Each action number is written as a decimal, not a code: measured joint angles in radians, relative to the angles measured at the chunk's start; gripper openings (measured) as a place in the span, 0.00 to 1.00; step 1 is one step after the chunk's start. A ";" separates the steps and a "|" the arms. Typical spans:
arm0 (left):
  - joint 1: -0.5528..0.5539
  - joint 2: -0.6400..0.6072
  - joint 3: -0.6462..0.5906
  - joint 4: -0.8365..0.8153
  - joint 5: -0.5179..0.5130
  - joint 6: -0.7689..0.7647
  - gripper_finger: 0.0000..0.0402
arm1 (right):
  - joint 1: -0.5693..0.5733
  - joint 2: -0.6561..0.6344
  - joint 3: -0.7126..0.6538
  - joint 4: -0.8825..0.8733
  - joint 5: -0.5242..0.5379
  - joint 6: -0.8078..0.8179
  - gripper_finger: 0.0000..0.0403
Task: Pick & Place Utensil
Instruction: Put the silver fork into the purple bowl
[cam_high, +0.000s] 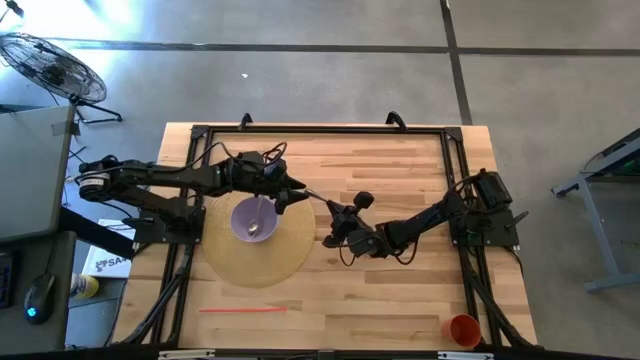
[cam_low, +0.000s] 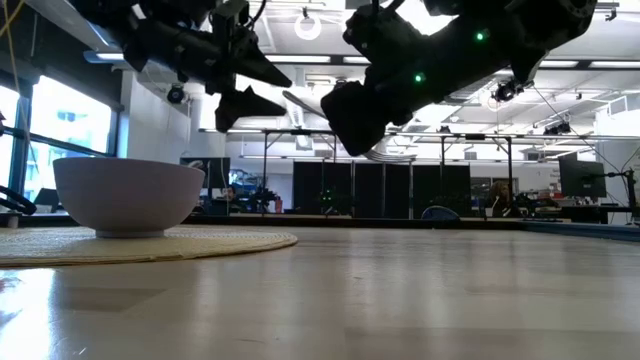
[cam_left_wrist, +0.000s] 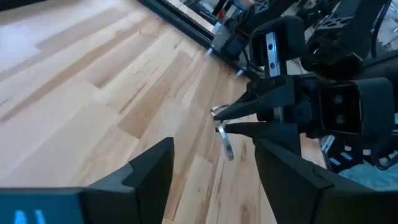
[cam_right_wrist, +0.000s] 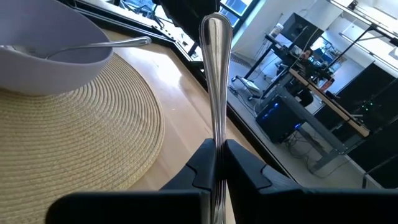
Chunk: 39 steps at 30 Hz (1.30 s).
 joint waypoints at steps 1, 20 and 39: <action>0.000 0.008 0.000 0.017 0.009 0.001 0.55 | 0.000 0.000 0.000 0.000 0.000 -0.001 0.04; 0.001 0.053 0.001 0.085 -0.018 -0.028 0.28 | 0.000 0.000 0.000 -0.010 0.017 -0.002 0.04; 0.000 0.052 0.000 0.106 -0.038 -0.001 0.03 | -0.007 0.000 -0.001 -0.018 0.013 -0.002 0.04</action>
